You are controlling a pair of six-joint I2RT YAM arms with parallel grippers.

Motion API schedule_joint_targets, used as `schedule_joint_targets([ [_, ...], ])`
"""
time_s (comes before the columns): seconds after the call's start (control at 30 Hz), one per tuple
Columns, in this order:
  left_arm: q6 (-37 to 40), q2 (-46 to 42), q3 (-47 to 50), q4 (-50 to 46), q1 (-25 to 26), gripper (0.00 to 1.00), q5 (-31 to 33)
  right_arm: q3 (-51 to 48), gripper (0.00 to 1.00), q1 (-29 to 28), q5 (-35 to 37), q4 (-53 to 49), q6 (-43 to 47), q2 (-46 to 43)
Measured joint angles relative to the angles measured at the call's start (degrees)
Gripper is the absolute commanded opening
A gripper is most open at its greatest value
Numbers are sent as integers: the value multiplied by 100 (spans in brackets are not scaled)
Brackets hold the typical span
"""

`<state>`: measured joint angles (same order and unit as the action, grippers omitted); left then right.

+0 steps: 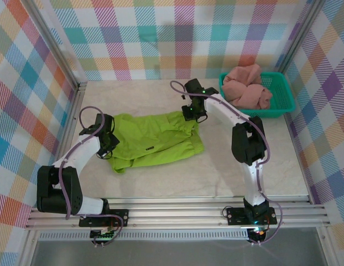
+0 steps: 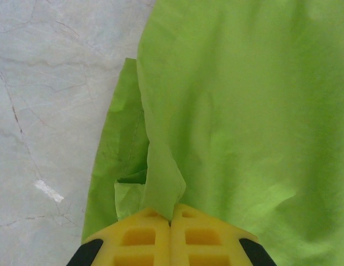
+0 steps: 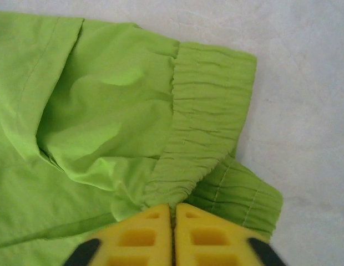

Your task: Fold and stack the shorts

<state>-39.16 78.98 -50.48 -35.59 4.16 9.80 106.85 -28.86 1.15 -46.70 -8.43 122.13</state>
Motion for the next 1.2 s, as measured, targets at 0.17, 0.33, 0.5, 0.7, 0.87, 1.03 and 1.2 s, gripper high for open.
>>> schedule_joint_targets([
  [0.17, 26, -273, -190, -94, 0, 0, -33, -459, 0, 28, -210, 83, -299, -481],
  [0.33, 155, -706, -968, -435, -39, 0, -59, -844, 0, 83, -376, 352, -614, -1556],
  [0.5, 332, -1008, -2138, -815, -162, 0, -101, -953, 0, 116, -492, 822, -837, -2660],
  [0.7, 577, -1086, -3976, -1440, -391, 0, -120, -1145, 0, 120, -507, 1252, -1073, -3657],
  [0.87, 732, -1027, -5545, -1847, -428, 0, -125, -1379, 0, 131, -511, 1552, -1237, -4328],
  [1.03, 815, -911, -6682, -2190, -428, 0, -120, -1683, 0, 131, -686, 1862, -1390, -5077],
  [1.2, 866, -763, -7698, -2540, -428, 0, -107, -1856, 0, 129, -1008, 2210, -1633, -5737],
])
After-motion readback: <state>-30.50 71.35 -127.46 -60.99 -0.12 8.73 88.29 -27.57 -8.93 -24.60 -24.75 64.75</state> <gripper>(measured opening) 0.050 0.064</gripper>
